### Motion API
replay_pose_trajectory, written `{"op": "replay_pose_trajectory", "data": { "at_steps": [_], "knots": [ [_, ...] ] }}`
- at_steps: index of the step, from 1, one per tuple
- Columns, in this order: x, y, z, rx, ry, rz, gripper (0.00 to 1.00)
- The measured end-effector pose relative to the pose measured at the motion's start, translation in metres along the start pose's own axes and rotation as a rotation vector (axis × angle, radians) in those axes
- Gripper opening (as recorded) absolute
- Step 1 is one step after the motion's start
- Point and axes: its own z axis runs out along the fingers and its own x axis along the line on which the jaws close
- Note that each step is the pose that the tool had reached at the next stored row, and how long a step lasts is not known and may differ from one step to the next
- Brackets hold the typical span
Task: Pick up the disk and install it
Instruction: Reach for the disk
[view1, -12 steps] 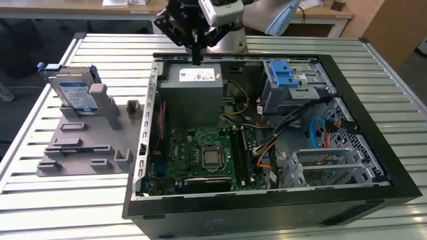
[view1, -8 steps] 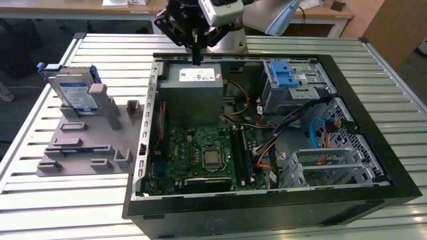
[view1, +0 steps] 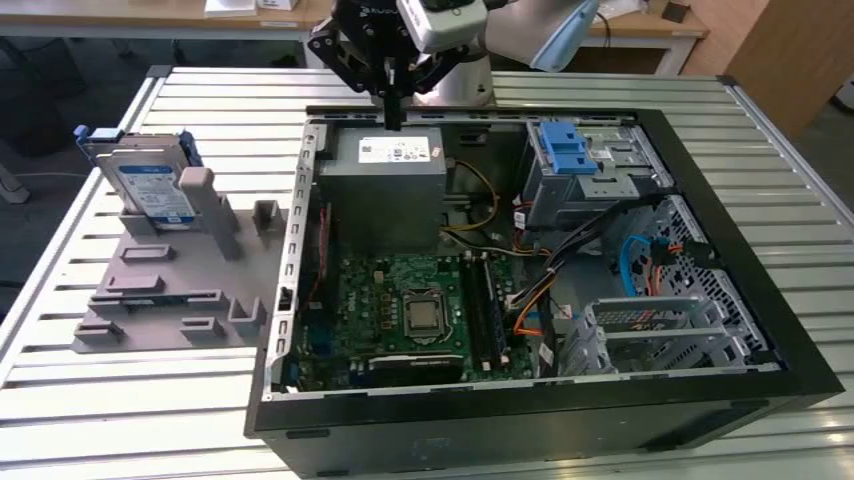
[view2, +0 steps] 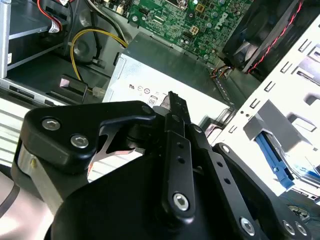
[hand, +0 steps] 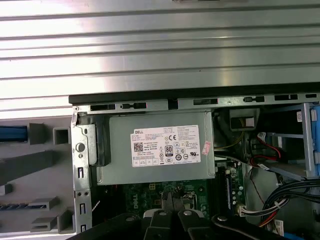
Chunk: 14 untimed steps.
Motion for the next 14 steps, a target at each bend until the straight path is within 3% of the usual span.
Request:
{"op": "replay_pose_trajectory", "data": {
  "at_steps": [9,14],
  "knots": [
    [0.0154,0.0043,0.0001,0.0,-0.0001,0.0,0.11],
    [0.019,0.004,0.0001,0.0,0.0,0.0,0.11]
  ]
}}
